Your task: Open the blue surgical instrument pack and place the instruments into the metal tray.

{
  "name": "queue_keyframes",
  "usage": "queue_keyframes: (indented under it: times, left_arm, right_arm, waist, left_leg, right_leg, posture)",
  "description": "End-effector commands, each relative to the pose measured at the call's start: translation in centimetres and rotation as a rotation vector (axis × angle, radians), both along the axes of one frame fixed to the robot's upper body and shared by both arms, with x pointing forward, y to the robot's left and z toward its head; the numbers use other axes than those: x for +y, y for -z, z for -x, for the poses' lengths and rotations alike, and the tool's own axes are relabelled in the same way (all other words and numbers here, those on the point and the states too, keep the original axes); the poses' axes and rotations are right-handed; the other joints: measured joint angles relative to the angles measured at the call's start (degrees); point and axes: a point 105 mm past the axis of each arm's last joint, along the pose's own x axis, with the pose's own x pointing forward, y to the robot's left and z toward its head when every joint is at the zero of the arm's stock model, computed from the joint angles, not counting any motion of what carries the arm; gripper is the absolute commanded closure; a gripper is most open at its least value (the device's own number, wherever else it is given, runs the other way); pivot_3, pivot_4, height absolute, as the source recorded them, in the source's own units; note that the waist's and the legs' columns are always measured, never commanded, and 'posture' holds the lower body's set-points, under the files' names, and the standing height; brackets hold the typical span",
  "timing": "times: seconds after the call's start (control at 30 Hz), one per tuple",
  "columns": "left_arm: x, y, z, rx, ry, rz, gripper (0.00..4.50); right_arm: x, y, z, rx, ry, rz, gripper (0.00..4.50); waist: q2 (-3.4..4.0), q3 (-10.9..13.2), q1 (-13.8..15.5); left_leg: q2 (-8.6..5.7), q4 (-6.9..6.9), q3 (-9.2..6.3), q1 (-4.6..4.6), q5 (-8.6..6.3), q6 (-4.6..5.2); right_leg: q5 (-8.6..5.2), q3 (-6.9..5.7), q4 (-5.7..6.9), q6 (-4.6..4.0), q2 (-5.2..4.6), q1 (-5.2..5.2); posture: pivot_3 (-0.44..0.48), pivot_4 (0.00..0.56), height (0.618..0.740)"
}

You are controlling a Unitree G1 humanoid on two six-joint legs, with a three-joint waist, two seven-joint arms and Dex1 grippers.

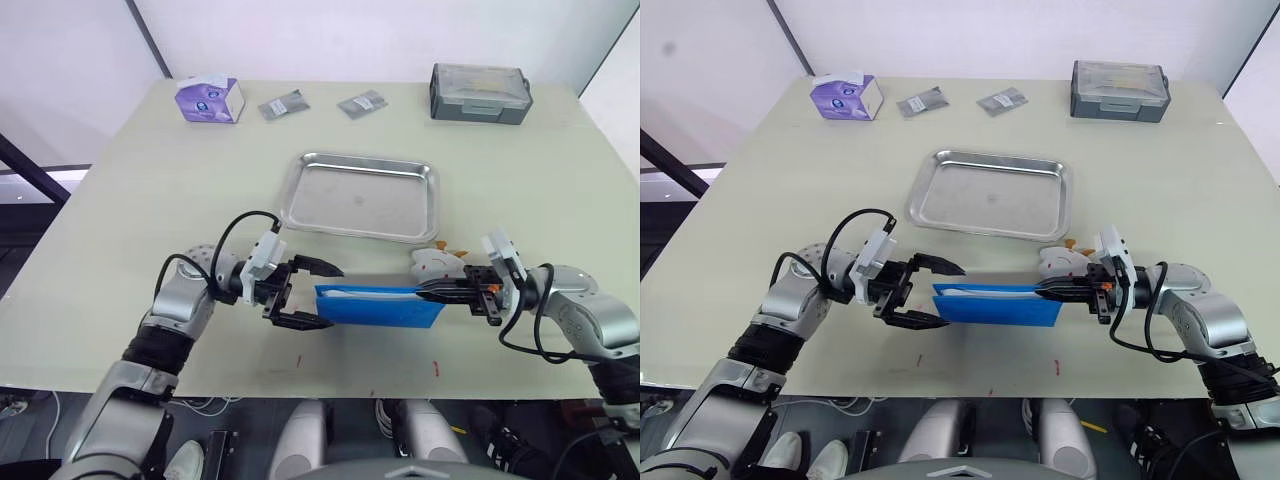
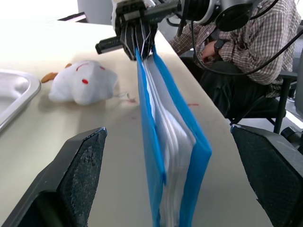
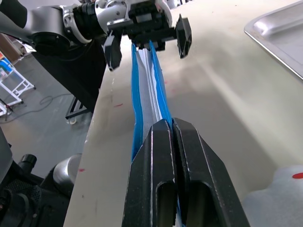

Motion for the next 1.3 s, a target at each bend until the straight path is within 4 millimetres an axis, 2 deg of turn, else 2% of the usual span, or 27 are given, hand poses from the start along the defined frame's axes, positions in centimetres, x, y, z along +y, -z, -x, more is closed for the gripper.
queue_keyframes:
  times: [0.03,0.23,0.33,0.37,0.43,0.5,0.53,0.57,0.63,0.7,0.73,0.83,0.87,0.9,0.93,0.97,1.0,1.1,1.13,1.17,1.3]
  left_arm:
    - [-0.3,0.0,0.7,0.009,0.050,0.029,0.00]
    - [-1.0,1.1,0.8,0.060,0.036,0.063,0.00]
    - [-1.0,1.7,0.9,0.071,0.029,0.060,0.79]
    - [-1.0,1.8,0.9,0.074,0.026,0.062,1.42]
    - [-0.9,1.9,0.9,0.079,0.019,0.062,1.82]
    - [-0.8,2.1,0.8,0.077,0.012,0.058,2.68]
    - [-0.7,2.2,0.8,0.075,0.009,0.056,2.68]
    - [-0.7,2.2,0.7,0.073,0.002,0.060,3.32]
    - [-0.7,2.2,0.6,0.069,-0.003,0.063,3.70]
    - [-0.7,2.3,0.7,0.067,-0.006,0.065,4.48]
    - [-0.6,2.3,0.7,0.065,-0.007,0.064,4.48]
    - [-0.4,2.3,0.6,0.058,-0.017,0.059,4.50]
    - [-0.4,2.3,0.5,0.057,-0.019,0.059,4.50]
    - [-0.4,2.2,0.5,0.053,-0.023,0.058,4.50]
    - [-0.3,2.2,0.5,0.050,-0.024,0.058,4.50]
    - [-0.3,2.1,0.4,0.045,-0.030,0.060,4.50]
    - [-0.2,2.0,0.3,0.042,-0.034,0.062,4.50]
    - [0.2,1.5,0.1,0.013,-0.065,0.065,4.50]
    - [0.3,1.3,0.0,0.005,-0.073,0.065,4.50]
    - [0.4,1.2,0.0,-0.002,-0.081,0.066,4.50]
    - [0.6,1.0,0.2,-0.015,-0.083,0.056,4.50]
  right_arm:
    - [0.2,-0.6,0.1,-0.043,-0.002,-0.009,4.44]
    - [0.0,-0.7,0.2,-0.054,0.012,-0.017,4.44]
    - [0.0,-0.7,0.3,-0.055,0.010,-0.016,4.50]
    - [0.0,-0.7,0.3,-0.056,0.009,-0.015,4.50]
    - [0.0,-0.8,0.3,-0.059,0.009,-0.015,4.50]
    - [0.0,-0.8,0.3,-0.063,0.010,-0.015,4.50]
    - [0.0,-0.8,0.3,-0.064,0.010,-0.015,4.50]
    - [0.0,-0.8,0.3,-0.069,0.015,-0.012,4.50]
    - [-0.1,-0.8,0.2,-0.072,0.025,-0.009,4.50]
    - [-0.2,-0.7,0.2,-0.073,0.033,0.008,4.50]
    - [-0.2,-0.8,0.2,-0.074,0.034,0.012,4.50]
    - [-0.2,-1.6,0.0,-0.105,0.053,-0.007,3.78]
    - [-0.2,-1.8,0.0,-0.109,0.057,-0.011,3.40]
    - [-0.2,-1.9,0.0,-0.111,0.059,-0.012,2.80]
    - [-0.3,-2.0,0.0,-0.113,0.061,-0.013,2.57]
    - [-0.4,-2.4,0.0,-0.125,0.071,-0.015,1.99]
    - [-0.6,-2.6,0.0,-0.134,0.079,-0.017,1.62]
    - [-2.7,-4.3,-0.7,-0.172,0.200,-0.045,0.30]
    - [-3.3,-4.6,-1.0,-0.179,0.242,-0.056,0.30]
    - [-3.9,-4.7,-1.4,-0.182,0.283,-0.059,0.12]
    - [-4.9,-4.1,-3.0,-0.211,0.422,-0.037,0.12]
  waist:
    - [0.00,0.00,-0.01]
    - [0.00,0.00,-0.13]
    - [0.00,0.00,-0.08]
    - [0.00,0.00,-0.05]
    - [0.00,0.00,-0.02]
    - [0.00,0.00,-0.05]
    - [0.00,0.00,-0.05]
    - [0.00,0.00,-0.04]
    - [0.00,0.00,-0.01]
    - [0.00,0.00,-0.02]
    - [0.00,0.00,-0.02]
    - [0.00,0.00,-0.04]
    - [0.00,0.00,-0.03]
    - [0.00,0.00,-0.03]
    - [0.00,0.00,-0.04]
    - [0.00,0.00,-0.04]
    - [0.00,0.00,-0.03]
    - [0.00,0.00,0.00]
    - [0.00,0.00,0.03]
    - [0.00,0.00,0.06]
    - [0.00,0.00,-0.04]
  left_leg:
    - [0.00,0.00,0.00,0.00,0.00,0.00]
    - [0.00,0.01,0.00,0.00,0.00,0.00]
    - [0.00,0.01,0.00,0.01,0.00,0.00]
    - [0.00,0.01,0.00,0.01,0.00,0.00]
    - [0.00,0.01,-0.01,0.00,0.00,0.00]
    - [0.00,0.00,-0.01,0.00,0.00,0.00]
    - [0.00,0.00,-0.01,0.00,0.00,0.00]
    - [0.00,0.00,-0.01,0.00,0.00,0.00]
    - [-0.01,0.00,-0.01,0.00,0.00,0.00]
    - [-0.01,0.00,-0.02,0.00,0.00,0.00]
    - [-0.01,0.00,-0.02,0.00,0.00,0.00]
    - [0.00,0.00,-0.02,0.00,0.00,0.00]
    - [0.00,0.00,-0.02,0.00,0.00,0.00]
    - [0.00,0.00,-0.03,0.00,0.00,0.00]
    - [0.00,0.00,-0.03,0.00,0.00,0.00]
    - [0.00,0.00,-0.03,0.00,0.00,0.00]
    - [0.00,0.00,-0.03,0.00,0.00,0.00]
    - [0.00,0.00,-0.03,0.00,0.00,0.00]
    - [0.00,0.00,-0.02,0.00,0.00,0.00]
    - [0.00,0.00,-0.03,-0.01,0.00,0.00]
    - [0.01,-0.01,-0.02,-0.01,0.00,0.00]
  right_leg:
    - [0.00,0.00,0.01,0.00,0.00,0.00]
    - [0.00,0.00,0.03,0.00,0.02,0.00]
    - [0.00,0.01,0.02,0.00,0.02,0.00]
    - [0.00,0.01,0.02,0.00,0.01,0.00]
    - [0.00,0.00,0.02,0.00,0.00,0.00]
    - [0.00,0.00,0.01,0.00,0.00,0.00]
    - [0.00,0.00,0.01,0.00,0.00,0.00]
    - [0.00,0.00,0.01,0.00,0.00,0.00]
    - [0.00,0.00,0.01,0.00,0.00,0.00]
    - [0.00,-0.01,0.00,0.00,0.00,0.00]
    - [0.00,0.00,0.01,0.00,0.00,0.00]
    - [0.00,0.00,0.01,0.00,0.00,0.00]
    - [0.00,-0.01,0.01,0.00,0.00,0.00]
    - [0.00,-0.01,0.01,0.00,0.00,0.00]
    - [0.00,-0.01,0.01,0.00,0.00,0.00]
    - [0.00,-0.01,0.01,0.00,0.00,0.00]
    - [0.00,-0.01,0.01,0.00,0.00,0.00]
    - [0.00,0.00,0.01,0.00,0.00,0.00]
    - [0.00,0.00,0.01,0.00,-0.01,0.00]
    - [0.00,-0.01,0.00,0.00,-0.02,0.00]
    - [0.00,0.00,0.01,0.00,-0.01,0.00]
  posture:
    - [0.000,0.150,0.738]
    - [0.000,0.150,0.738]
    - [0.000,0.150,0.738]
    - [0.000,0.150,0.738]
    - [0.000,0.150,0.738]
    - [0.000,0.150,0.738]
    - [0.000,0.150,0.738]
    - [0.000,0.150,0.738]
    - [0.000,0.150,0.738]
    - [0.000,0.150,0.738]
    - [0.000,0.150,0.738]
    - [0.000,0.150,0.738]
    - [0.000,0.150,0.738]
    - [0.000,0.150,0.738]
    - [0.000,0.150,0.738]
    - [0.000,0.150,0.738]
    - [0.000,0.150,0.738]
    - [0.000,0.150,0.738]
    - [0.000,0.150,0.738]
    - [0.000,0.150,0.738]
    - [0.000,0.150,0.738]
